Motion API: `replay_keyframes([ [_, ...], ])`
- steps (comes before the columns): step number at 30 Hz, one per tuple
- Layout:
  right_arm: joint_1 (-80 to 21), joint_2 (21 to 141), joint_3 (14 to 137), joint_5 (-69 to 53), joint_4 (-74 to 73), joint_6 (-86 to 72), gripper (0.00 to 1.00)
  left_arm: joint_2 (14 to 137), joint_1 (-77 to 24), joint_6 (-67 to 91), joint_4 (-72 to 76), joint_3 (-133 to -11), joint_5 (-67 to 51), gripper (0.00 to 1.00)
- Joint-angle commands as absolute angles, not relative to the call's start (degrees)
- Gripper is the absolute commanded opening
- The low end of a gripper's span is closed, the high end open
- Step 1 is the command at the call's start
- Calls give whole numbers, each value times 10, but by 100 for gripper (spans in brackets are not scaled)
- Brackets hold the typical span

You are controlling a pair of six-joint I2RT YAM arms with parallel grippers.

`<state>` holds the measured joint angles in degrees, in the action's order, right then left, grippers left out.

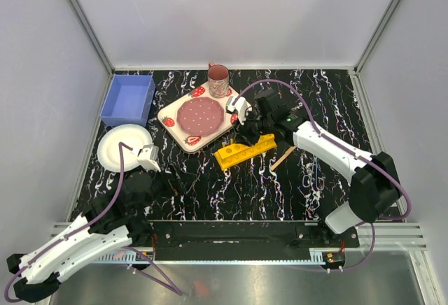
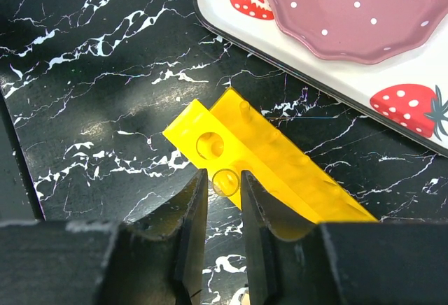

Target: Organize the chemistry lab equipment

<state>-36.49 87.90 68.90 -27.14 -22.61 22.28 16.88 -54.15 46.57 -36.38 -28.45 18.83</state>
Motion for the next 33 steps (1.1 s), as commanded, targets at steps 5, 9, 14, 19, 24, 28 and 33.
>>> replay_keyframes([
  [5,-372,882,694,-289,-228,232,33,163,-540,467,-343,-280,179,99],
  [9,-372,876,709,-299,-243,238,39,163,-540,464,-343,-283,178,99],
  [14,-371,855,761,-308,-277,250,53,164,-540,456,-348,-295,181,99],
  [19,-371,836,810,-326,-335,291,63,165,-540,440,-363,-323,187,99],
  [24,-363,809,840,-336,-413,356,81,174,-540,414,-395,-364,207,99],
  [28,-346,779,867,-362,-462,372,86,192,-540,391,-408,-405,222,99],
  [33,-300,731,875,-398,-485,356,98,235,-540,368,-415,-445,221,99],
])
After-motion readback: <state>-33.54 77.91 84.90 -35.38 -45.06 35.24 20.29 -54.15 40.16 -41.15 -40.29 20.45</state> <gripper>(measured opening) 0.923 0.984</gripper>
